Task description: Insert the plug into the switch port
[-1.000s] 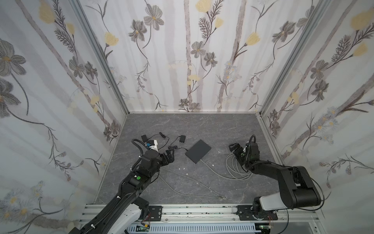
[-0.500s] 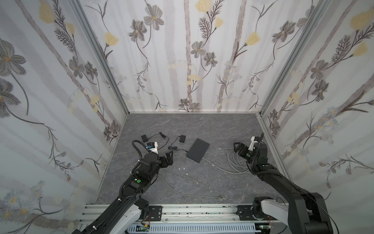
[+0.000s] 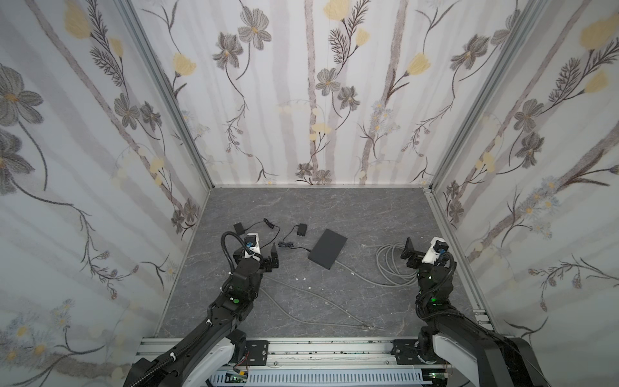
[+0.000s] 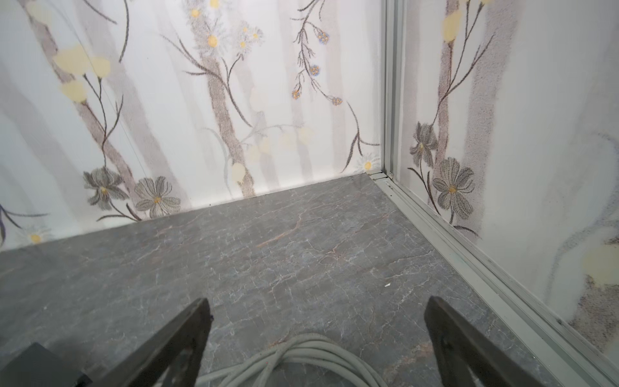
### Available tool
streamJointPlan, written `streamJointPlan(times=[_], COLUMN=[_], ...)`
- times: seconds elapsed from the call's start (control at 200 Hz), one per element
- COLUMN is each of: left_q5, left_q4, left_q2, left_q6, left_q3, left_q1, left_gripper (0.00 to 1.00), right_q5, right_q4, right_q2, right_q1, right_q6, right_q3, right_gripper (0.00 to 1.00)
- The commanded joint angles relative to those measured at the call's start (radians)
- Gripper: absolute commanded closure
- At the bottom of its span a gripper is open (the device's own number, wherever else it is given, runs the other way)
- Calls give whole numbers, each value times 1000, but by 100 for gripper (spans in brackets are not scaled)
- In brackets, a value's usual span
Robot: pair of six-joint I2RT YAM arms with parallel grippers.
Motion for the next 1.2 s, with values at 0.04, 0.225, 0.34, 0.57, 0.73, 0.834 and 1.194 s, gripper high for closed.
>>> streamJointPlan(times=[0.04, 0.225, 0.34, 0.57, 0.73, 0.834, 1.194], left_q5=[-62, -9, 2, 54, 129, 114, 135], left_q4=[219, 409, 458, 688, 493, 516, 486], left_q2=[91, 301, 382, 667, 728, 725, 721], left_q6=[133, 83, 49, 31, -9, -22, -17], left_q3=[-33, -52, -33, 21, 152, 133, 145], left_q1=[35, 145, 195, 322, 382, 385, 385], left_gripper=[0, 0, 0, 0, 0, 0, 0], right_q5=[63, 42, 23, 42, 52, 57, -73], right_q4=[514, 569, 493, 453, 430, 345, 174], right_q2=[194, 282, 295, 295, 295, 292, 282], right_q1=[10, 38, 38, 42, 41, 31, -27], right_q6=[-117, -156, -172, -173, -168, -149, -116], right_q3=[-39, -27, 29, 51, 65, 108, 184], right_gripper=[0, 0, 0, 0, 0, 0, 0])
